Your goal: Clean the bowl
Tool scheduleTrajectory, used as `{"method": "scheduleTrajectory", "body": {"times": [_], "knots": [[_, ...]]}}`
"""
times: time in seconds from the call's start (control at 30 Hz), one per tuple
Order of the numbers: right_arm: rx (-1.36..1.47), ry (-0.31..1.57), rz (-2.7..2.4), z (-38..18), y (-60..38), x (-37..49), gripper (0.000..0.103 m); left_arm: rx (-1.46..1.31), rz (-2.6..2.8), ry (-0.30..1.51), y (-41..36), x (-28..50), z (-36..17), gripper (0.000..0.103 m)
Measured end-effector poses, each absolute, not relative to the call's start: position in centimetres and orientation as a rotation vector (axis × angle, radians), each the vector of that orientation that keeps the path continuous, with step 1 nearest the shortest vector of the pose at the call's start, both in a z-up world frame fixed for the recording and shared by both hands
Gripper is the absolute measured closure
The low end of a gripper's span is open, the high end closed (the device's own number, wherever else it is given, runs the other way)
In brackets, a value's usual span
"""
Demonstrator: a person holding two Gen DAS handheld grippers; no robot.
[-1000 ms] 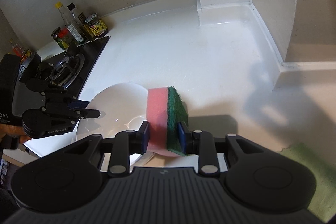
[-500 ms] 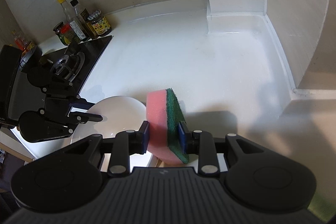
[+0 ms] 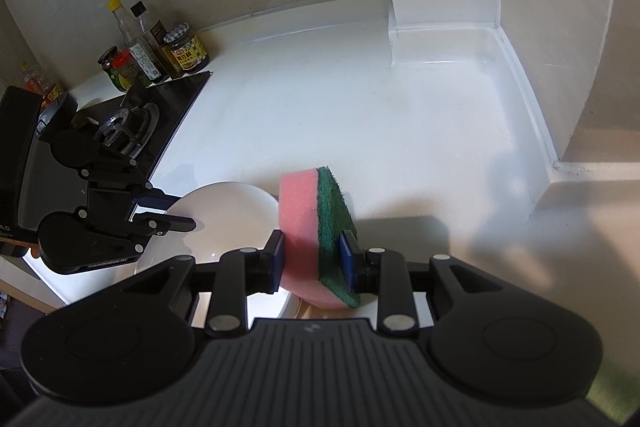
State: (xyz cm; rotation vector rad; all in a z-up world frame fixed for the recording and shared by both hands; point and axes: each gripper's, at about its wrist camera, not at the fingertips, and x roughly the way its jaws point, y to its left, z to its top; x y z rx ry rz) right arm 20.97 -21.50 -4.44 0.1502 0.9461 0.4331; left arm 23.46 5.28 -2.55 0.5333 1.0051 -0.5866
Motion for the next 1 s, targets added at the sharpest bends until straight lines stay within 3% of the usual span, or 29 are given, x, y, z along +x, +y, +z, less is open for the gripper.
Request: {"method": "scheduleTrajectory", "body": {"times": [0.17,0.2,0.23,0.57,0.63,0.73,0.93,1.0], "knots": [[0.190,0.932,0.415,-4.7,-21.9,20.3,0.078,0.269,-0.424,1.032,7.4,22.9,-2.8,0.085],[0.192,0.935,0.415,-4.6,-21.9,20.1,0.078,0.251,-0.414,1.027,7.6,22.7,-3.0,0.086],[0.193,0.939,0.416,-4.6,-21.9,19.9,0.078,0.240,-0.417,1.017,7.7,22.5,-3.2,0.094],[0.114,0.974,0.475,-4.3,-21.5,21.7,0.078,0.646,-0.800,0.903,6.0,24.1,-3.1,0.091],[0.115,0.970,0.474,-4.3,-21.4,22.0,0.078,0.631,-0.838,0.911,6.0,24.8,-2.9,0.090],[0.147,0.969,0.472,-4.4,-21.7,21.9,0.078,0.493,-0.713,0.966,6.6,25.4,-2.4,0.080],[0.220,0.962,0.461,-4.8,-22.2,19.8,0.078,0.315,-0.463,1.031,7.4,22.3,-2.9,0.081],[0.214,0.962,0.460,-4.7,-22.0,19.2,0.078,0.321,-0.458,1.031,7.1,22.1,-3.4,0.086]]}}
